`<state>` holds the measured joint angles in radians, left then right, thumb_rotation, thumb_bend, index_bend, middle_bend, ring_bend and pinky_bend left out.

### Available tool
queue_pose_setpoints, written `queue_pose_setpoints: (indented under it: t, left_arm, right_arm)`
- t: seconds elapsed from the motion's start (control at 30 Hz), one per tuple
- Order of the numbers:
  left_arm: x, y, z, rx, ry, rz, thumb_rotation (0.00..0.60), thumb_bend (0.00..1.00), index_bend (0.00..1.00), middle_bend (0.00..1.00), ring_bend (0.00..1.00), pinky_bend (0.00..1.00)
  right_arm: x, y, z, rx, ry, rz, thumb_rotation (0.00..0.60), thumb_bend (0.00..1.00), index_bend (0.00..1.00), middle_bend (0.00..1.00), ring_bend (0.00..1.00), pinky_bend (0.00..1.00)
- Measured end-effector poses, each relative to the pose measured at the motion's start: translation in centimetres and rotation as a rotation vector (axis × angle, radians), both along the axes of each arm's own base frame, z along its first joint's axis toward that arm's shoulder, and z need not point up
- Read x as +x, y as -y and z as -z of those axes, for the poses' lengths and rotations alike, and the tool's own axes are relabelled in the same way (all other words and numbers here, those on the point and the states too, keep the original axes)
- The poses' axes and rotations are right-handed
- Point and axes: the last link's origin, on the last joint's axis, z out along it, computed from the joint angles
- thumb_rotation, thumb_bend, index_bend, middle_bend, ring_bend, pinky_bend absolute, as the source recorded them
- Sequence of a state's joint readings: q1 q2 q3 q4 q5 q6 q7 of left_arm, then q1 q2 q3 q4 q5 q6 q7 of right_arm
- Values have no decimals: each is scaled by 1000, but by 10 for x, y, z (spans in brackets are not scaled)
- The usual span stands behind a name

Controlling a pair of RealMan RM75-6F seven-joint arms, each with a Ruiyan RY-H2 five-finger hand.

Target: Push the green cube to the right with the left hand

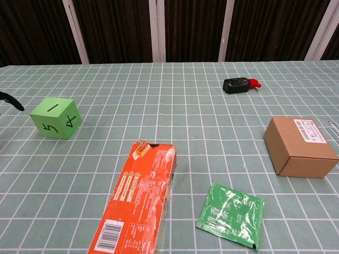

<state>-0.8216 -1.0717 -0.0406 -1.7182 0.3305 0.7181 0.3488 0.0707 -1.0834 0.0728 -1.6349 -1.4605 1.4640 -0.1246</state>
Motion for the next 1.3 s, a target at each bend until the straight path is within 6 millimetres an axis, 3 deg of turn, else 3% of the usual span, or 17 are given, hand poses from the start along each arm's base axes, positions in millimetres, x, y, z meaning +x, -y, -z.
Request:
queue_pose_setpoints:
  t: [0.63, 1.3]
  left_arm:
    - [11, 5, 27, -19, 23, 43, 600, 850, 142, 784, 576, 671]
    - [32, 28, 49, -93, -2, 139, 600, 844, 142, 784, 576, 671]
  right_arm:
    - [0, -2, -3, -11, 15, 6, 600, 44, 70, 0, 0, 0]
    - [-1, -3, -11, -33, 43, 16, 600, 45, 70, 0, 0, 0]
